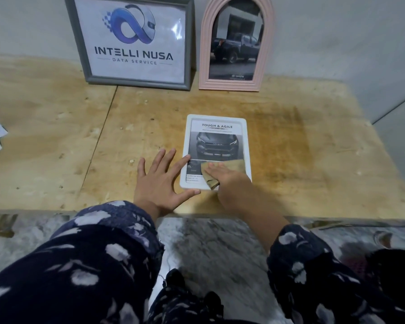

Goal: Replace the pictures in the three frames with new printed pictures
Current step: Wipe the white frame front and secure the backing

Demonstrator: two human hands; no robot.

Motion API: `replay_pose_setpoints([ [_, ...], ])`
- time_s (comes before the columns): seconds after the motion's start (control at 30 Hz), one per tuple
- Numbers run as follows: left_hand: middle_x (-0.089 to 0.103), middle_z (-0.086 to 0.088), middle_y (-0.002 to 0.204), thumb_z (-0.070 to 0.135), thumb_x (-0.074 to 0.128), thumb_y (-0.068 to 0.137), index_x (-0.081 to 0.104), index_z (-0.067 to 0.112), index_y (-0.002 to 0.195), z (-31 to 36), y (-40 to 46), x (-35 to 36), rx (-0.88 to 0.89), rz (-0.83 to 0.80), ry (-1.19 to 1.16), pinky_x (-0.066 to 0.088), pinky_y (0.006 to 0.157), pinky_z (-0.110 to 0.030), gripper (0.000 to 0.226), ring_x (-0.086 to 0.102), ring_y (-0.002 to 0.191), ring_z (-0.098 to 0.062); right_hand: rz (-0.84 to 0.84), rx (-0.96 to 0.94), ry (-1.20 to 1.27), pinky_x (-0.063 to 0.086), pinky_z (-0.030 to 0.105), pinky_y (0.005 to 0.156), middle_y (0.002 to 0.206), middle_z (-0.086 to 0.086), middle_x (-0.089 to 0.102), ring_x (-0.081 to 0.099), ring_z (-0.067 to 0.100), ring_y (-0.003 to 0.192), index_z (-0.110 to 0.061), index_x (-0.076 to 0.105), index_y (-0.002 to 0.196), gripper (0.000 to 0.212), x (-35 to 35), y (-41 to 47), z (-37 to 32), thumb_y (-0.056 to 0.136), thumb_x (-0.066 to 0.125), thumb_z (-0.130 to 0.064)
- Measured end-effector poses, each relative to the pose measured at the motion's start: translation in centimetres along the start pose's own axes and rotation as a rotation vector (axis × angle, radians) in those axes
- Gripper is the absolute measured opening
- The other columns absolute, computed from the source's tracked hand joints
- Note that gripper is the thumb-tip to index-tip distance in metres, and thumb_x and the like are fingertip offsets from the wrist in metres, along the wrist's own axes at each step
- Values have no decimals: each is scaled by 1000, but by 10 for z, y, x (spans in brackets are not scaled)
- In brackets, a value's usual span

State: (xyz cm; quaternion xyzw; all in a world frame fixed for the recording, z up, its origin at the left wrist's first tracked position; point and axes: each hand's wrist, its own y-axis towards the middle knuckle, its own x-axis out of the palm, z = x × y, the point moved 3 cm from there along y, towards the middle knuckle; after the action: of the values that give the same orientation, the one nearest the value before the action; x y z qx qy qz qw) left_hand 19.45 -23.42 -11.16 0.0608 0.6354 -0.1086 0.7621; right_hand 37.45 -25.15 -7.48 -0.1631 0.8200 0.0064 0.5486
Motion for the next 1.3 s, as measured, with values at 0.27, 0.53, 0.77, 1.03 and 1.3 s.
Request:
replay_pose_setpoints([
  [0.27, 5, 9, 162, 93, 17, 67, 6, 52, 148, -1, 0, -1, 12, 10, -44, -4, 116, -57, 92, -5, 149, -13, -144, 536, 993, 55, 23, 62, 78, 10, 71, 69, 19, 68, -1, 68, 96, 33, -63, 14, 20, 90, 38, 11],
  [0.53, 13, 8, 161, 92, 22, 70, 15, 50, 148, -3, 0, 0, 25, 62, -73, -1, 116, -57, 89, 1, 149, -12, 168, 287, 70, 45, 31, 88, 120, 10, 65, 58, 29, 110, -14, 65, 120, 30, -104, 94, 43, 92, 55, -15],
  [0.77, 14, 9, 161, 92, 20, 68, 14, 51, 147, -4, 2, 1, 16, 57, -63, 0, 116, -57, 89, 1, 149, -12, -7, 223, -153, -5, 41, 120, 161, -4, 5, 3, 12, 148, -19, 13, 153, 79, -25, 75, 45, 84, 38, 8],
  [1.03, 15, 8, 161, 92, 22, 69, 14, 52, 147, -2, 0, 1, 16, 57, -55, 1, 116, -57, 89, 3, 149, -13, 71, 64, -55, -5, 34, 118, 158, -2, 19, 14, 10, 147, -17, 24, 150, 67, -3, 12, 33, 88, 38, 4],
  [1.3, 13, 10, 161, 94, 20, 66, 14, 52, 147, -2, 1, 0, 9, 45, -58, 0, 116, -56, 92, 2, 149, -12, -4, 150, 95, 28, 26, 107, 141, -5, 50, 41, 14, 131, -28, 56, 132, 44, -17, -13, 33, 96, 41, -8],
])
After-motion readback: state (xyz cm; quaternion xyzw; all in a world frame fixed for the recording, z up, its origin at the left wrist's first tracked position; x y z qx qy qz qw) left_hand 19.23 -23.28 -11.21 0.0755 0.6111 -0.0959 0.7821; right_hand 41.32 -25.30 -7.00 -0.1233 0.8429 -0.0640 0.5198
